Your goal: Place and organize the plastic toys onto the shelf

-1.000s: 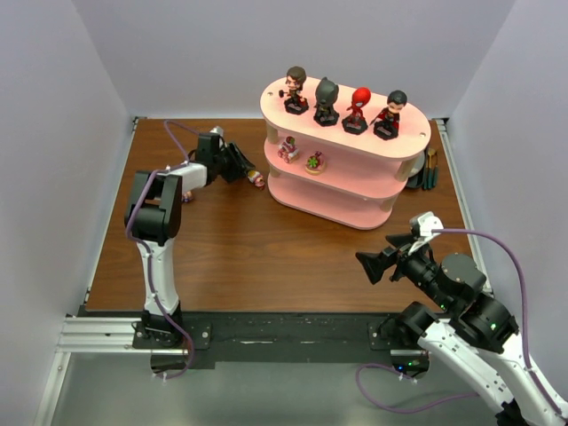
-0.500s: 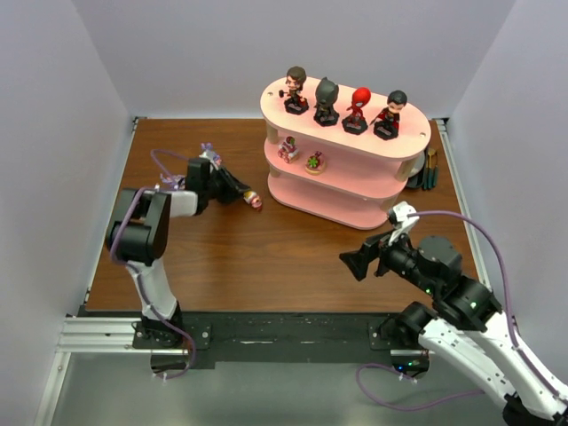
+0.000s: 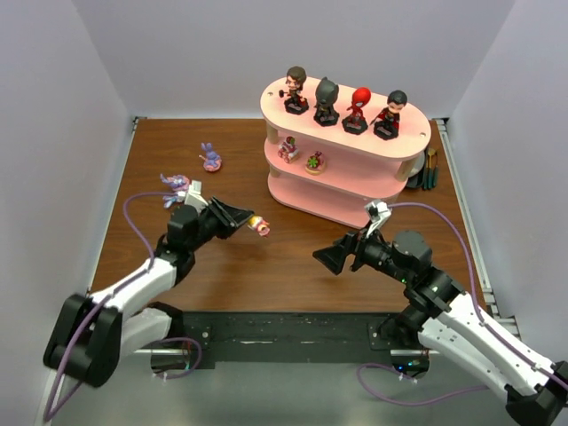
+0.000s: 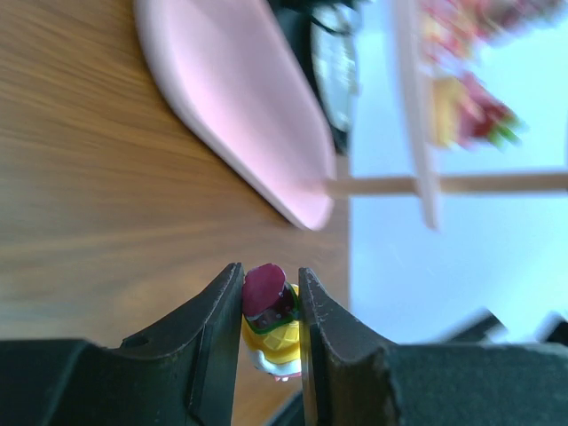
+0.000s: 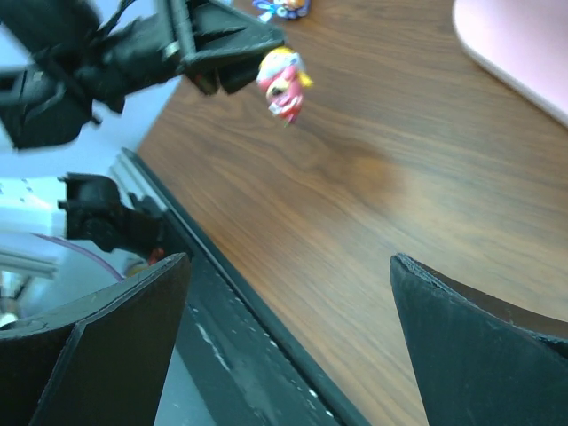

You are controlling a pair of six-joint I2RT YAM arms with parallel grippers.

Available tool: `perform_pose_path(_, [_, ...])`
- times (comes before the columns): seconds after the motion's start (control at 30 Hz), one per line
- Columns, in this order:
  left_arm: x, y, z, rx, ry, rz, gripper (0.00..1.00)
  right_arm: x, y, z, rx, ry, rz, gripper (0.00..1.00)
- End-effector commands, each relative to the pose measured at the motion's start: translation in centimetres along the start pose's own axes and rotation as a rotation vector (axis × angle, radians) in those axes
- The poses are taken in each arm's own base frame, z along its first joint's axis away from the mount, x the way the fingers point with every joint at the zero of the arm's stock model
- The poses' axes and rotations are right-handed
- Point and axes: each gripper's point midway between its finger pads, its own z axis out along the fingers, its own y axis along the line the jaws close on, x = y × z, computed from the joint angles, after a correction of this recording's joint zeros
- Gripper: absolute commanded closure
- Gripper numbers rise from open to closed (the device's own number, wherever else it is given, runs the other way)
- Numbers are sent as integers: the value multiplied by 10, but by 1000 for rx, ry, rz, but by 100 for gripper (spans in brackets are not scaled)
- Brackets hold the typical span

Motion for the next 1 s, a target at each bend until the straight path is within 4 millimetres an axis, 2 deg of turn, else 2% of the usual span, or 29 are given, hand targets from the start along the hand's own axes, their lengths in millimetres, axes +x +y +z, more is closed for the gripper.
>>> perform_pose_path(0.0, [9,-52,-22,147,-58,-64,100,-22,28,10,-129,-103,64,3])
perform_pose_path(0.07, [12,-60,-28,165,-79,-95,100,-22,29,16,-136,-114,72,4])
perform_pose_path(0.13, [19,-74,-35,200,-79,-111,100,-25,39,18,-179,-138,81,5])
perform_pose_path(0.2, [30,-84,-40,225,-58,-123,100,-19,42,24,-195,-131,93,6])
perform_pose_path(0.23, [31,-85,-40,227,-65,-138,100,-23,49,25,-220,-151,88,7])
perform_pose_path(0.37, [47,-98,-41,262,-53,-169,100,-15,63,33,-266,-147,84,8])
perform_pose_path(0.4, [57,-102,-42,272,-26,-173,100,-9,68,36,-277,-132,83,8])
perform_pose_path(0.47, [62,-110,-42,296,-25,-187,100,-10,72,39,-282,-158,82,9])
perform_pose_path(0.5, [72,-111,-41,293,-1,-185,100,-5,75,41,-287,-148,79,10])
perform_pose_path(0.67, [79,-122,-45,325,-2,-207,100,-6,70,42,-251,-182,87,14])
perform_pose_path(0.8, [80,-126,-48,332,-13,-207,100,-10,67,36,-239,-210,86,26])
perform_pose_path(0.97, [85,-131,-47,347,-11,-212,100,-8,67,34,-240,-194,85,34])
